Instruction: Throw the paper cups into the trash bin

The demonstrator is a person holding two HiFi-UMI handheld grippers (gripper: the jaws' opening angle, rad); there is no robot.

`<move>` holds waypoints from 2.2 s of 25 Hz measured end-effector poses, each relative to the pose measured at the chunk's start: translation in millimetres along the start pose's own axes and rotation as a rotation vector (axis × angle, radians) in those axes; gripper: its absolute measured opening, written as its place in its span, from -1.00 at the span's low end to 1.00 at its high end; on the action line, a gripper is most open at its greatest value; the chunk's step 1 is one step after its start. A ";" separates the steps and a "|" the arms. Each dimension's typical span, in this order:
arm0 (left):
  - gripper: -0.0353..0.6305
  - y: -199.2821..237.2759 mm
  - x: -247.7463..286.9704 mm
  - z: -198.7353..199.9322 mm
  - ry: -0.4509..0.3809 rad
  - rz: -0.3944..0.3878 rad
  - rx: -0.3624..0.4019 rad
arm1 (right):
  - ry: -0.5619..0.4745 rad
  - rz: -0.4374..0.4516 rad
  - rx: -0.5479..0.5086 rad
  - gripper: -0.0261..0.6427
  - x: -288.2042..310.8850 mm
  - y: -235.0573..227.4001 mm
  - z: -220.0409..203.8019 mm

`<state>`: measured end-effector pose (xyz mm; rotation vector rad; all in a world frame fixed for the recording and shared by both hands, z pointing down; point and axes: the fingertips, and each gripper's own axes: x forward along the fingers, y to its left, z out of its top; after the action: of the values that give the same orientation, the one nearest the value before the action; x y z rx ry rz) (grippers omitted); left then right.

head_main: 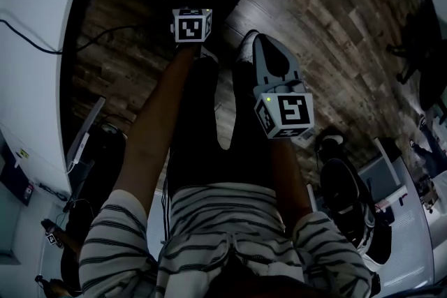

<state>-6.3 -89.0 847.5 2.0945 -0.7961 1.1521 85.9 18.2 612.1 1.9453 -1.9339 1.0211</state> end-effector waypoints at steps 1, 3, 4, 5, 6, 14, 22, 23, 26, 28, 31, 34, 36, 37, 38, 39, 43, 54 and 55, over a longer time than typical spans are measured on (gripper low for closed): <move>-0.53 -2.0 -5.6 2.6 -0.010 -0.001 -0.004 | -0.002 0.000 -0.002 -0.88 -1.9 0.0 2.6; -0.58 -5.9 -19.1 8.2 -0.031 -0.003 -0.014 | -0.008 0.000 -0.006 -0.88 -6.5 1.6 7.9; -0.60 -7.5 -26.8 10.8 -0.041 -0.005 -0.020 | -0.012 -0.001 -0.010 -0.88 -9.4 3.3 10.9; -0.62 -9.2 -34.3 13.3 -0.050 -0.005 -0.025 | -0.015 -0.001 -0.013 -0.88 -12.5 5.0 14.1; -0.64 -10.9 -41.3 16.3 -0.060 -0.005 -0.028 | -0.019 -0.001 -0.016 -0.88 -15.3 6.4 17.6; -0.82 -24.3 -92.6 50.1 -0.144 -0.002 -0.039 | -0.040 0.005 -0.039 -0.88 -30.7 15.4 43.5; -0.82 -39.0 -150.4 75.1 -0.234 -0.015 -0.048 | -0.068 0.021 -0.054 -0.88 -50.5 31.0 67.1; -0.82 -41.0 -157.6 78.0 -0.245 -0.014 -0.050 | -0.073 0.022 -0.055 -0.88 -53.0 32.3 70.8; -0.82 -46.4 -182.0 86.2 -0.283 -0.015 -0.061 | -0.091 0.031 -0.054 -0.88 -60.6 37.9 82.2; -0.82 -51.4 -200.0 92.3 -0.314 -0.019 -0.065 | -0.104 0.036 -0.060 -0.88 -66.4 41.9 91.1; -0.82 -60.5 -227.1 100.6 -0.358 -0.027 -0.053 | -0.127 0.039 -0.064 -0.88 -76.0 47.6 105.2; -0.82 -64.9 -254.6 113.1 -0.411 -0.031 -0.038 | -0.157 0.049 -0.072 -0.88 -81.5 55.5 121.1; -0.82 -70.8 -270.4 123.1 -0.445 -0.036 -0.031 | -0.175 0.054 -0.085 -0.88 -86.0 58.2 132.0; -0.82 -74.9 -277.3 128.1 -0.460 -0.040 -0.027 | -0.182 0.055 -0.093 -0.88 -88.7 58.9 137.1; -0.82 -78.6 -284.4 132.7 -0.473 -0.043 -0.023 | -0.188 0.057 -0.100 -0.88 -91.2 60.1 141.6; -0.82 -82.0 -292.3 136.7 -0.485 -0.044 -0.020 | -0.191 0.059 -0.106 -0.88 -93.9 62.0 145.4; -0.82 -93.7 -327.6 151.5 -0.542 -0.054 0.000 | -0.203 0.070 -0.122 -0.88 -105.9 72.0 159.4; -0.82 -118.7 -406.0 175.5 -0.677 -0.060 0.064 | -0.284 0.102 -0.164 -0.88 -132.4 92.4 196.6; -0.82 -120.1 -412.9 178.6 -0.692 -0.058 0.072 | -0.290 0.109 -0.172 -0.88 -133.4 95.1 200.4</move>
<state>-8.6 -59.8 382.8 2.5868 -0.9906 0.4054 73.9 -6.4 354.7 1.9987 -2.2184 0.5965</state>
